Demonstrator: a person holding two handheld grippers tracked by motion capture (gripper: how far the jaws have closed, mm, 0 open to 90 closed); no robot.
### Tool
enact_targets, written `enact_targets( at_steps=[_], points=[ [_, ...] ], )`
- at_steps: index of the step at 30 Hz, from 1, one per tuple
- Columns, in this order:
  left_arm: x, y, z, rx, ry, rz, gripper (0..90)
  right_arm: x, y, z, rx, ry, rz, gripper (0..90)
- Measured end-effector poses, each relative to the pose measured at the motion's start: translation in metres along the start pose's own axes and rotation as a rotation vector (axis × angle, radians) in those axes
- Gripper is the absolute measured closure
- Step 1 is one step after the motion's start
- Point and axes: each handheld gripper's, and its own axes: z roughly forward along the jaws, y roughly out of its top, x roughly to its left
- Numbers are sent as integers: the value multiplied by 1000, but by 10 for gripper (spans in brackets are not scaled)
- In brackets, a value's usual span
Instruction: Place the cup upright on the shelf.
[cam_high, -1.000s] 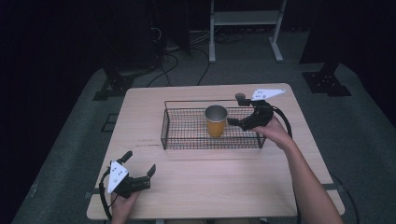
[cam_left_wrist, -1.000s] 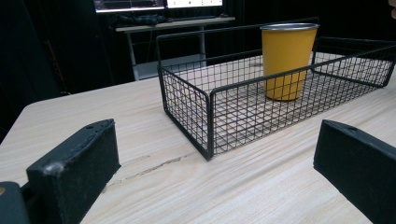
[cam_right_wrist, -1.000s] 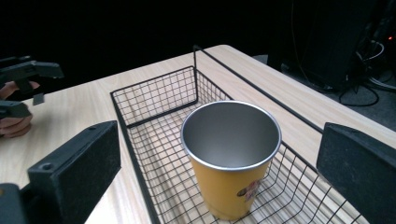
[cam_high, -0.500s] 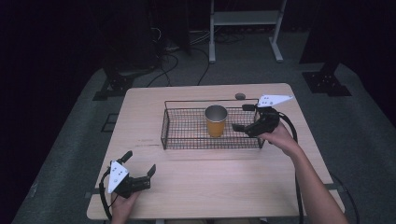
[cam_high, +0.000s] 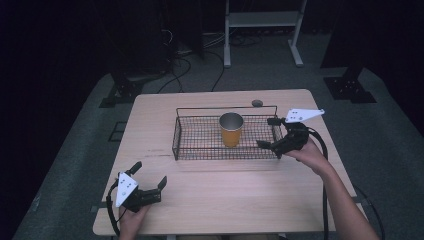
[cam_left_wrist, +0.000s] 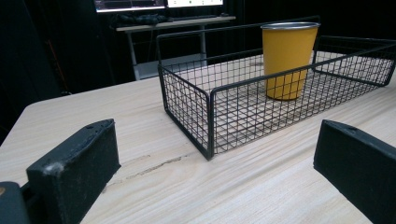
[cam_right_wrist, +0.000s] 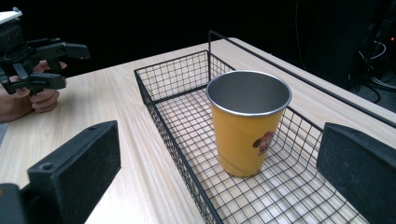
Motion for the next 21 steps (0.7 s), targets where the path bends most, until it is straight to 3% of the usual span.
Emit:
enact_targets(
  at_steps=[18, 21],
  points=[
    [0, 0, 0, 1, 1, 3, 0, 11, -28, -15, 29, 11, 22, 0],
    [0, 0, 0, 1, 0, 1, 0, 13, -31, -19, 14, 5, 23, 0]
  ],
)
